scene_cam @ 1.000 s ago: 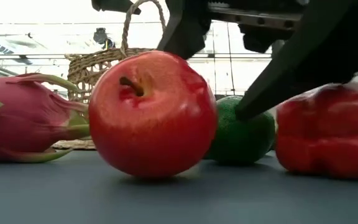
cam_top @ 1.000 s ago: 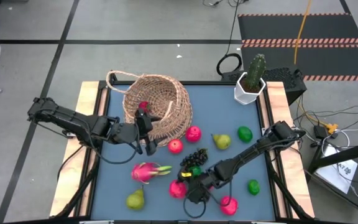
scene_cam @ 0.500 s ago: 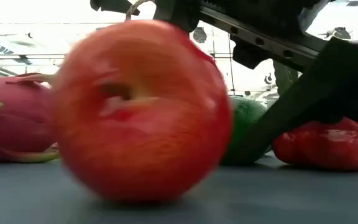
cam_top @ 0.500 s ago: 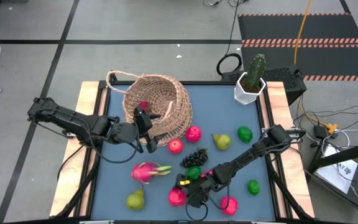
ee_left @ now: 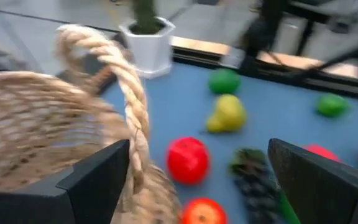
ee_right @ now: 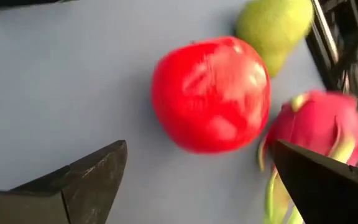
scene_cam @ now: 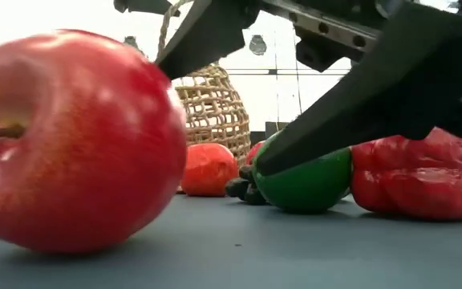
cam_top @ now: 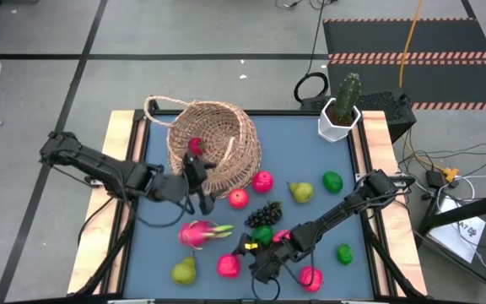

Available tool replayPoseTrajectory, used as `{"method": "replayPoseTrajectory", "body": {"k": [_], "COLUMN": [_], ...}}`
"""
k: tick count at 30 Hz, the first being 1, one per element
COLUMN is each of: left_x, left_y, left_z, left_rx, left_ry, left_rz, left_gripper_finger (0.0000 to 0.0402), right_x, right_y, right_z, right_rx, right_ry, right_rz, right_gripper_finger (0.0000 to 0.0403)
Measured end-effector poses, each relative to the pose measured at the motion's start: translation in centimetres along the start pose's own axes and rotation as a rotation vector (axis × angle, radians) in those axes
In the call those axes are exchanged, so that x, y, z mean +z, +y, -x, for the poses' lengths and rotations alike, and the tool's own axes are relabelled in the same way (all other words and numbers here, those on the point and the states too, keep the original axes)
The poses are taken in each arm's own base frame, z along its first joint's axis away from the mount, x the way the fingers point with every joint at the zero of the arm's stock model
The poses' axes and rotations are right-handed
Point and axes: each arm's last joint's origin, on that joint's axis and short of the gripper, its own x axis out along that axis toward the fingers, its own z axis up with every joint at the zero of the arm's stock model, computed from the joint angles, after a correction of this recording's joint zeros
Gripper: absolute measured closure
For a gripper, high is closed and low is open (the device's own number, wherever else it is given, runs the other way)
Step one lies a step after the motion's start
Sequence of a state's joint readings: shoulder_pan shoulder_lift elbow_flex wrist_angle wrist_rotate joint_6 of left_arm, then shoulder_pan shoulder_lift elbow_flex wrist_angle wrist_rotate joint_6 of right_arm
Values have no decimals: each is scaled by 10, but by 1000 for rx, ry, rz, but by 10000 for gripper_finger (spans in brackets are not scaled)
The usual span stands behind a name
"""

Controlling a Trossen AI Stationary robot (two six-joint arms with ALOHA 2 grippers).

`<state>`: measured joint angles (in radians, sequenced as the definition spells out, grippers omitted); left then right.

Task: Build produce basket
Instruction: Put the red apple into the basket

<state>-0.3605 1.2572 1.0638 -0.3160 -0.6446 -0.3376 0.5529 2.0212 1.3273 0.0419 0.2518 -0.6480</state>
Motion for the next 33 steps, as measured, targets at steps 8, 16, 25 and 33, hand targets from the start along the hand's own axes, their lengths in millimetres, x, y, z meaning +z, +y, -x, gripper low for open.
{"method": "replayPoseTrajectory", "body": {"k": [8, 16, 25, 33], "left_x": [-31, -12, -6, -62], "left_y": [-77, -94, -88, -99], "left_z": [26, 57, 50, 17], "left_rx": [-233, -72, -188, -212], "left_ry": [38, -27, 92, 320], "left_rz": [-214, -344, -380, -416], "left_gripper_finger": [21, 21, 32, 146], "right_x": [3, 8, 10, 3], "right_y": [-3, -15, -22, -30], "right_z": [6, 19, 35, 53], "right_rx": [-27, -126, -123, -176], "right_ry": [8, 13, 24, 138], "right_rz": [-229, -282, -323, -388], "right_gripper_finger": [5, 5, 5, 5]}}
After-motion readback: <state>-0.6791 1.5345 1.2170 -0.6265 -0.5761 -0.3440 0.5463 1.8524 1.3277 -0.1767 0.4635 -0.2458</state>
